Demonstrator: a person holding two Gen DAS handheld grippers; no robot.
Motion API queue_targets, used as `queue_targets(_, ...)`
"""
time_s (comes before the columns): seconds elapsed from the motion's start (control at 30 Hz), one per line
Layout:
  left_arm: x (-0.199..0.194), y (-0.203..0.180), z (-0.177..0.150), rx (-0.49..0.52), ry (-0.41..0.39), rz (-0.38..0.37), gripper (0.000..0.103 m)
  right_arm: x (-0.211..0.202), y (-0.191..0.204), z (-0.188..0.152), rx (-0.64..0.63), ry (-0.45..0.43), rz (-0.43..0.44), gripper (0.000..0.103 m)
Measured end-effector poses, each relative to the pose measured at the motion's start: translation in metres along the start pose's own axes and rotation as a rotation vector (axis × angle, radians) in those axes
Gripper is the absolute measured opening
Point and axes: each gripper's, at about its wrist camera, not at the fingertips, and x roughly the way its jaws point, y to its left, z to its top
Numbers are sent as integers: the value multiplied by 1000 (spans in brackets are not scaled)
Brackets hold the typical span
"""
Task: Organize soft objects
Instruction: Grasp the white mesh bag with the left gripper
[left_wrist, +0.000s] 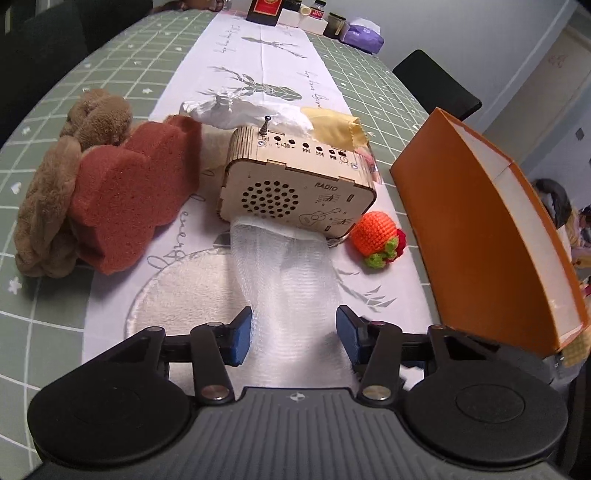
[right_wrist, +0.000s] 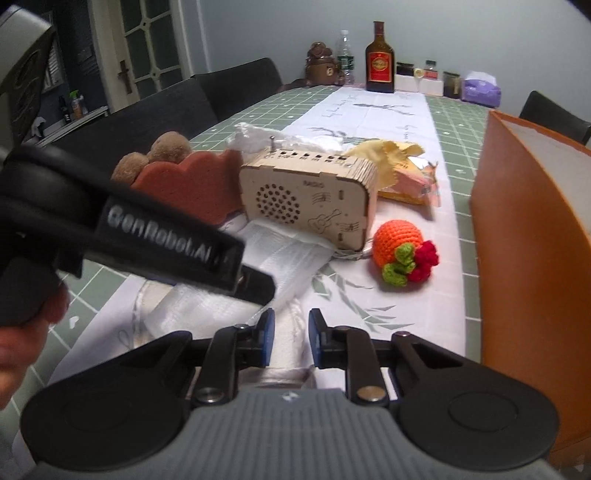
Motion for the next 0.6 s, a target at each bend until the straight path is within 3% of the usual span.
queue_targets(0.07, 4, -1, 2, -4, 19, -6, 57, -1, 1, -1, -5, -7, 12, 20)
queue_targets(0.27, 13, -24, 2, 70, 30, 68, 52, 1, 2, 0, -8, -9, 35, 20)
queue_targets(0.37, 19, -28, 2, 96, 44, 103, 34, 1, -4, 0, 24, -3, 61, 20)
queue_targets(0.47, 25, -27, 0, 103, 38, 135, 26, 0, -6, 0, 36, 6, 94, 20)
queue_targets(0.6, 25, -25, -3, 106, 20, 156, 9, 0, -2, -1, 12, 9, 73, 20)
